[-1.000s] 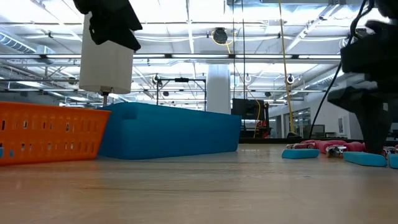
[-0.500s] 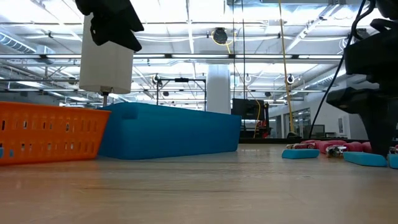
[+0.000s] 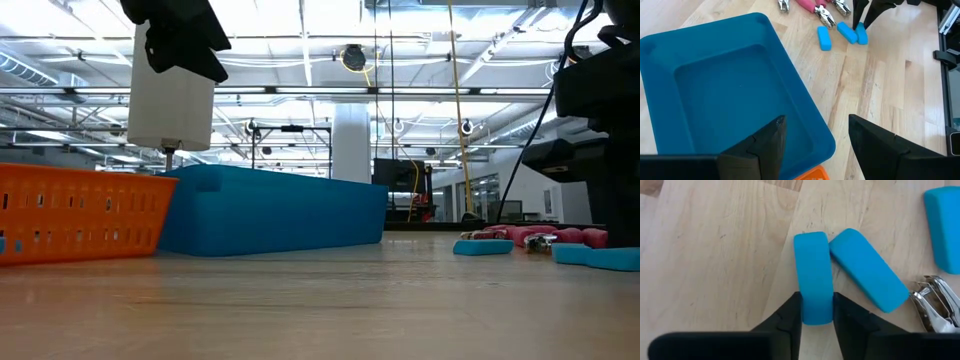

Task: Pick & Place School Supplies
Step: Put the blue eraser into the orange bin

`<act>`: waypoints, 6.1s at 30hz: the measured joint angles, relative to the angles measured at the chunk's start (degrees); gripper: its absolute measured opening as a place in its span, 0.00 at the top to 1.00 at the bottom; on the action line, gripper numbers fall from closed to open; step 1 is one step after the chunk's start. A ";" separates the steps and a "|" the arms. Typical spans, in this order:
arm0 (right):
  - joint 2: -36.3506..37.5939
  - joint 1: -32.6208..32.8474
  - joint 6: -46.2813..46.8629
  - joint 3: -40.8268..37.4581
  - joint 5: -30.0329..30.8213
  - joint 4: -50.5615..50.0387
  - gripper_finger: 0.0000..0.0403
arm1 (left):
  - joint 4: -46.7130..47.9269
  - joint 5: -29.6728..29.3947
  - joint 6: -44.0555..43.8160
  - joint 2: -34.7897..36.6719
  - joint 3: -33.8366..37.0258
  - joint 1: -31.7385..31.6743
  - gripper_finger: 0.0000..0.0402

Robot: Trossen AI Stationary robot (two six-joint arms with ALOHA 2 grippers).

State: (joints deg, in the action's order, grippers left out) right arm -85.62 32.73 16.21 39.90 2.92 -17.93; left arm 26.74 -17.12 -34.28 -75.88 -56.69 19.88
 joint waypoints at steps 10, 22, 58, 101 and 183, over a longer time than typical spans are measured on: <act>5.99 -0.04 -5.23 -0.22 9.87 0.40 0.79 | -2.08 -0.03 1.38 0.00 0.00 0.00 0.46; 10.70 -1.81 -24.62 -0.20 37.93 13.20 0.79 | -22.18 -8.12 10.20 0.00 0.00 -1.93 0.46; 10.48 -15.85 -40.96 -0.09 39.00 32.27 0.79 | -55.44 0.62 -2.02 -24.40 -0.02 -14.82 0.46; 10.47 -15.85 -40.96 -0.07 39.01 32.26 0.79 | -58.51 2.12 -1.97 -25.20 -0.02 -16.05 0.84; 45.27 -13.99 -5.76 -16.54 32.81 26.82 0.33 | 22.23 -8.92 -42.07 -5.40 -0.02 21.79 0.91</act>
State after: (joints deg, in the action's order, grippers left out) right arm -40.36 18.74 10.45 23.36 35.73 8.89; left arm 48.97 -26.04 -76.35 -81.28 -56.71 41.67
